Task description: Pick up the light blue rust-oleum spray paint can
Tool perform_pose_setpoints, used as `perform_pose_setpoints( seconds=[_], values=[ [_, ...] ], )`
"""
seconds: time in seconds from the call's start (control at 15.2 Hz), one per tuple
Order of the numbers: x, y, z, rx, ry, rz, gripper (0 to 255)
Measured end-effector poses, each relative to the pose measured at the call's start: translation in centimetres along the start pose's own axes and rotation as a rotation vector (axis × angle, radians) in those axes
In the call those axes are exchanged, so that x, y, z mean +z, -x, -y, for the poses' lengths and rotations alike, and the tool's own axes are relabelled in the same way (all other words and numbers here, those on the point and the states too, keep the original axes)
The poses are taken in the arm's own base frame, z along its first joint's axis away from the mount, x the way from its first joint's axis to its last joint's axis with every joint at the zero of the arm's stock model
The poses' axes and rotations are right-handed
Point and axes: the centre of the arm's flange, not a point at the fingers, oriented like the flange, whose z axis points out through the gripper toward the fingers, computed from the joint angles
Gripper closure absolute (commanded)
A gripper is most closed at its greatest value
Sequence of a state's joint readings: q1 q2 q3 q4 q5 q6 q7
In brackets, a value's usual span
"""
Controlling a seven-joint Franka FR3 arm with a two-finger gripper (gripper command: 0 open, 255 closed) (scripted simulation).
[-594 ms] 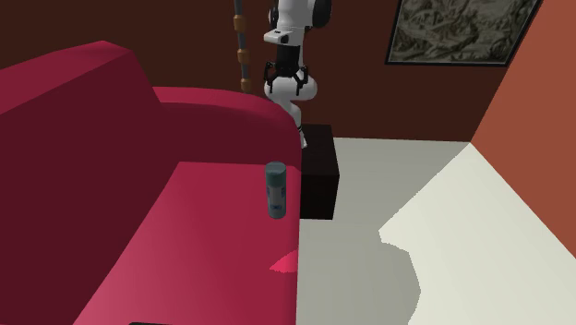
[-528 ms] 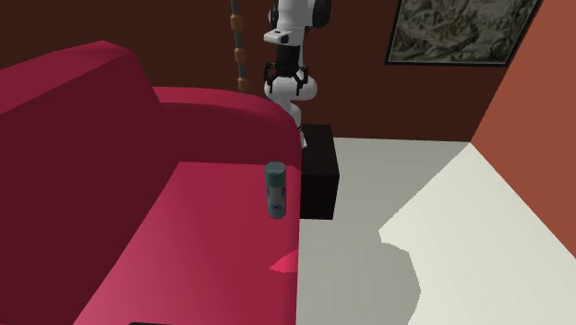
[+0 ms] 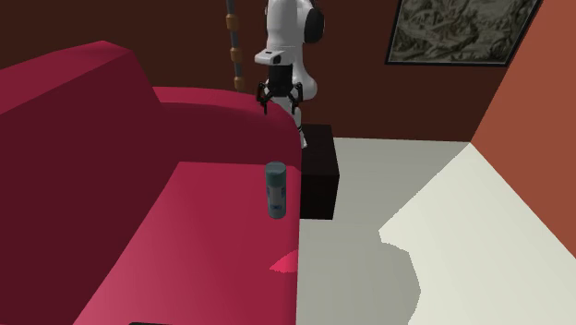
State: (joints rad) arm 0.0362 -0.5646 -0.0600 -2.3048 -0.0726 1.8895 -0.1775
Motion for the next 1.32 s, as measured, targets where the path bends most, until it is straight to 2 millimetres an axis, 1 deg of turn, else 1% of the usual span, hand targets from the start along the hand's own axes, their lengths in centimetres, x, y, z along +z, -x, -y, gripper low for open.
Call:
perform_pose_setpoints(
  seconds=[0.2, 0.33, 0.4, 0.53, 0.73, 0.86, 0.92, 1.06, 1.32],
  values=[
    [2.1, -3.2, -1.6, -0.036, -0.024, -0.014, 0],
    [4.0, -5.2, -2.3, -0.061, -0.040, -0.023, 0],
    [4.6, -6.2, -2.8, -0.073, -0.049, -0.028, 0],
    [6.2, -8.2, -3.4, -0.098, -0.065, -0.037, 0],
    [7.9, -11.3, -4.5, -0.135, -0.089, -0.052, 0],
    [9.3, -13.4, -4.6, -0.159, -0.106, -0.061, 0],
    [9.5, -14.1, -4.8, -0.167, -0.111, -0.063, 0],
    [10.6, -14.6, -4.9, -0.173, -0.114, -0.066, 0],
    [12.8, -14.3, -4.9, -0.175, -0.116, -0.066, 0]
  ],
)
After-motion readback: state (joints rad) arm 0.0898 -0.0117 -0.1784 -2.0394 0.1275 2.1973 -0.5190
